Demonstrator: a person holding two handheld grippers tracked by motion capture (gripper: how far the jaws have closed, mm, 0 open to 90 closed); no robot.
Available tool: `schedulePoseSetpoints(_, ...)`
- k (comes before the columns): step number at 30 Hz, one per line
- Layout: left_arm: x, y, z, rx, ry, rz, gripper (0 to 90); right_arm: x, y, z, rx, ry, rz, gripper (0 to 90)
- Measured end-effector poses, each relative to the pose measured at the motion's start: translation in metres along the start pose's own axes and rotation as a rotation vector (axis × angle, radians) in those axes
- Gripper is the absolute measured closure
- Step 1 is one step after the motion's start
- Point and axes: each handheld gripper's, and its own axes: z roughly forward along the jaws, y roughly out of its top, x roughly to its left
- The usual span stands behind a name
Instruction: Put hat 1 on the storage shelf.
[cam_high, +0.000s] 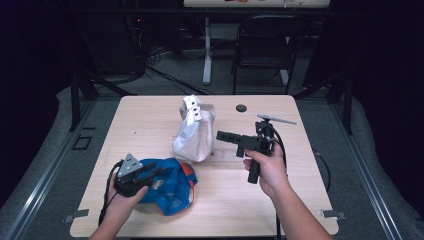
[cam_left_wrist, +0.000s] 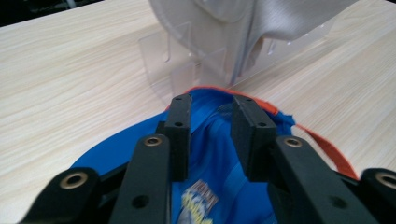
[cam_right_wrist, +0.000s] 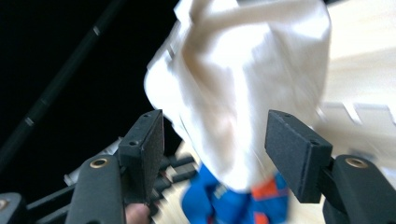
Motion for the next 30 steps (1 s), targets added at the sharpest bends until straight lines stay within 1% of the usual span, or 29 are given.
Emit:
schedulePoseSetpoints(1, 0.003, -0.002, -0.002, 0.005, -0.001, -0.006, 66.3, -0.002, -0.004, 0.000, 0.008, -0.007, -0.016, 36.8)
schedulePoseSetpoints(2, 0.006, -0.004, -0.003, 0.004, 0.001, -0.018, 64.8, -0.003, -0.009, 0.000, 0.008, -0.027, -0.029, 35.3)
schedulePoseSetpoints(3, 0.009, -0.006, -0.004, 0.005, 0.007, -0.027, 63.3, -0.005, -0.014, -0.001, 0.009, -0.042, -0.052, 34.7)
schedulePoseSetpoints(5, 0.014, -0.010, -0.007, 0.020, 0.016, -0.038, 61.5, -0.008, -0.023, -0.002, 0.014, -0.067, -0.064, 34.9)
schedulePoseSetpoints(6, 0.017, -0.013, -0.008, 0.006, 0.025, -0.050, 60.1, -0.010, -0.027, -0.004, 0.010, -0.072, -0.063, 35.6)
schedulePoseSetpoints(7, 0.020, -0.016, -0.009, 0.009, 0.026, -0.055, 58.5, -0.012, -0.031, -0.006, 0.014, -0.070, -0.047, 35.6)
schedulePoseSetpoints(9, 0.027, -0.021, -0.011, 0.002, 0.048, -0.079, 53.5, -0.017, -0.038, -0.010, 0.029, -0.062, 0.008, 32.8)
schedulePoseSetpoints(10, 0.031, -0.024, -0.012, 0.005, 0.060, -0.096, 50.4, -0.019, -0.042, -0.012, 0.038, -0.052, 0.036, 33.1)
schedulePoseSetpoints(11, 0.035, -0.027, -0.013, -0.002, 0.070, -0.108, 47.9, -0.023, -0.047, -0.014, 0.043, -0.030, 0.057, 33.3)
schedulePoseSetpoints(12, 0.039, -0.029, -0.014, 0.000, 0.078, -0.127, 46.1, -0.025, -0.051, -0.016, 0.038, -0.008, 0.054, 33.2)
schedulePoseSetpoints(14, 0.048, -0.035, -0.014, 0.006, 0.085, -0.170, 45.0, -0.028, -0.057, -0.019, 0.034, -0.018, 0.039, 33.3)
schedulePoseSetpoints(15, 0.052, -0.037, -0.015, 0.015, 0.097, -0.181, 44.8, -0.029, -0.060, -0.021, 0.031, -0.025, 0.033, 33.3)
schedulePoseSetpoints(16, 0.055, -0.039, -0.016, 0.030, 0.107, -0.185, 44.8, -0.030, -0.063, -0.023, 0.024, -0.016, 0.028, 33.3)
schedulePoseSetpoints(18, 0.061, -0.044, -0.016, 0.040, 0.123, -0.200, 44.9, -0.031, -0.068, -0.027, 0.015, -0.004, 0.019, 33.3)
schedulePoseSetpoints(19, 0.064, -0.047, -0.016, 0.035, 0.128, -0.212, 44.9, -0.032, -0.071, -0.029, 0.013, 0.000, 0.015, 33.3)
schedulePoseSetpoints(21, 0.069, -0.051, -0.015, 0.054, 0.139, -0.224, 45.2, -0.035, -0.075, -0.033, 0.011, -0.014, 0.013, 33.1)
schedulePoseSetpoints(22, 0.070, -0.053, -0.013, 0.048, 0.146, -0.227, 45.2, -0.037, -0.077, -0.034, 0.019, -0.018, 0.001, 31.8)
schedulePoseSetpoints(23, 0.072, -0.054, -0.012, 0.068, 0.148, -0.229, 45.2, -0.039, -0.080, -0.035, 0.027, -0.034, -0.014, 31.8)
schedulePoseSetpoints(24, 0.073, -0.056, -0.011, 0.074, 0.151, -0.231, 45.2, -0.042, -0.082, -0.037, 0.032, -0.048, -0.028, 32.3)
schedulePoseSetpoints(25, 0.074, -0.058, -0.009, 0.071, 0.156, -0.237, 45.1, -0.045, -0.085, -0.038, 0.037, -0.058, -0.042, 33.5)
schedulePoseSetpoints(26, 0.075, -0.058, -0.009, 0.086, 0.149, -0.235, 45.0, -0.048, -0.088, -0.039, 0.037, -0.085, -0.062, 38.8)
schedulePoseSetpoints(27, 0.075, -0.059, -0.007, 0.090, 0.148, -0.238, 44.8, -0.051, -0.091, -0.040, 0.043, -0.112, -0.080, 44.9)
schedulePoseSetpoints(28, 0.076, -0.060, -0.005, 0.089, 0.147, -0.241, 44.5, -0.054, -0.094, -0.042, 0.043, -0.131, -0.094, 47.6)
schedulePoseSetpoints(29, 0.076, -0.061, -0.003, 0.100, 0.144, -0.244, 43.9, -0.057, -0.097, -0.044, 0.043, -0.134, -0.105, 50.7)
schedulePoseSetpoints(30, 0.077, -0.063, -0.001, 0.100, 0.137, -0.248, 43.4, -0.059, -0.100, -0.046, 0.049, -0.148, -0.121, 53.8)
